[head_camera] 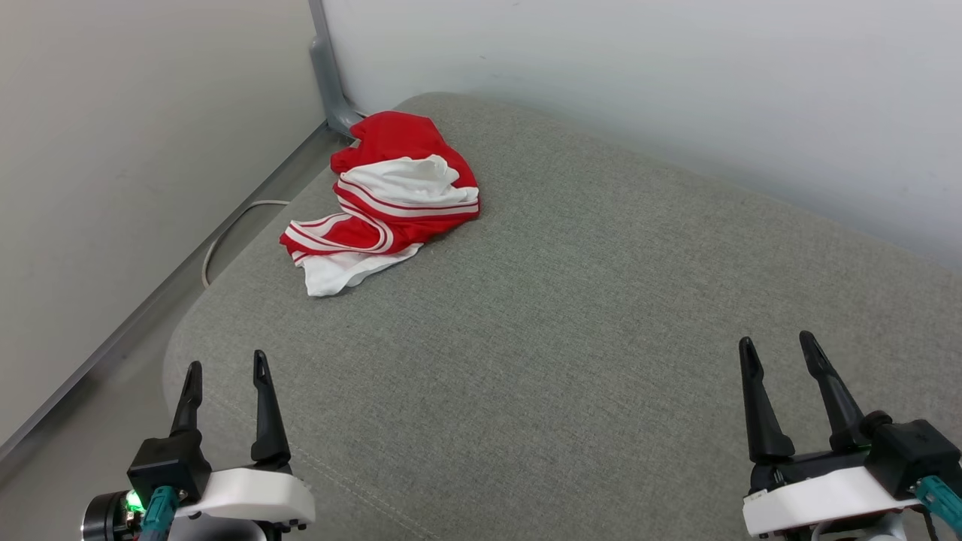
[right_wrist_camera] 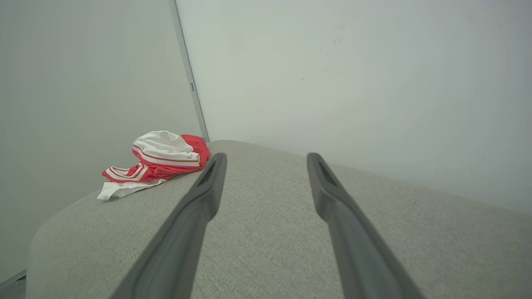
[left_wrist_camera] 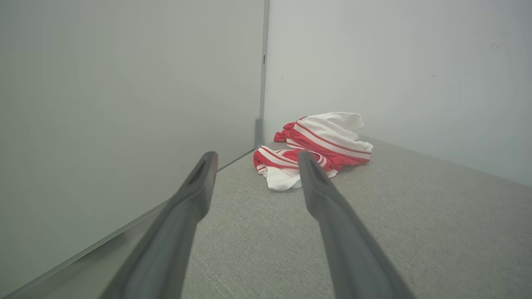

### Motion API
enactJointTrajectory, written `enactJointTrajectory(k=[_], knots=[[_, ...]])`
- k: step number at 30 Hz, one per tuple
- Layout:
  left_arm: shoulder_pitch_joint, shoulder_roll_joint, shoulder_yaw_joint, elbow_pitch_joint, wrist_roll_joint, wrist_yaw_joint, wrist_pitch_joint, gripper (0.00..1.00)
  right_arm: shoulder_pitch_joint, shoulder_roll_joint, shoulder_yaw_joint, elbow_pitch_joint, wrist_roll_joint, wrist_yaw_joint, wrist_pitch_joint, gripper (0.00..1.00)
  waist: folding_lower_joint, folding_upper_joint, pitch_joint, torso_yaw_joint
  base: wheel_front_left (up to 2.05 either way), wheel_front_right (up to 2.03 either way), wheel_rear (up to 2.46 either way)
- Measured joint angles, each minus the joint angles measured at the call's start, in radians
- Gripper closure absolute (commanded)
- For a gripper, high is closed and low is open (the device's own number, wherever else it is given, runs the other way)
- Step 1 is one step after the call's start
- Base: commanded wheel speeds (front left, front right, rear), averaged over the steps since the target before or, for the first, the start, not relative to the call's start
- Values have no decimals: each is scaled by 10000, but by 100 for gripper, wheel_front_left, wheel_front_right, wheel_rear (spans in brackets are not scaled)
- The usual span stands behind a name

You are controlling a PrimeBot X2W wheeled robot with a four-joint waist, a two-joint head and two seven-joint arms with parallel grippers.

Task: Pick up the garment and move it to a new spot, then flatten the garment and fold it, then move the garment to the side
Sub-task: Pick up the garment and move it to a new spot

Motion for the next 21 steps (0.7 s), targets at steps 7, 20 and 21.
enactJointTrajectory(k=[7, 20, 21], knots=[[-244, -2, -40, 236, -52, -322, 0, 0, 36, 0, -272, -86, -35, -2, 0, 0, 0, 0, 29, -64, 0, 0, 0], [-3860, 755, 1218, 1367, 50, -1432, -2, 0, -424, 2, -606, -930, -1037, 0, 0, 0, 0, 0, 1286, -906, 0, 0, 0], [-4200, 876, 1300, 1499, 38, -1488, -2, 0, -518, 2, -614, -1018, -1127, -2, 0, 0, 1, 0, 1452, -1004, 0, 0, 0]])
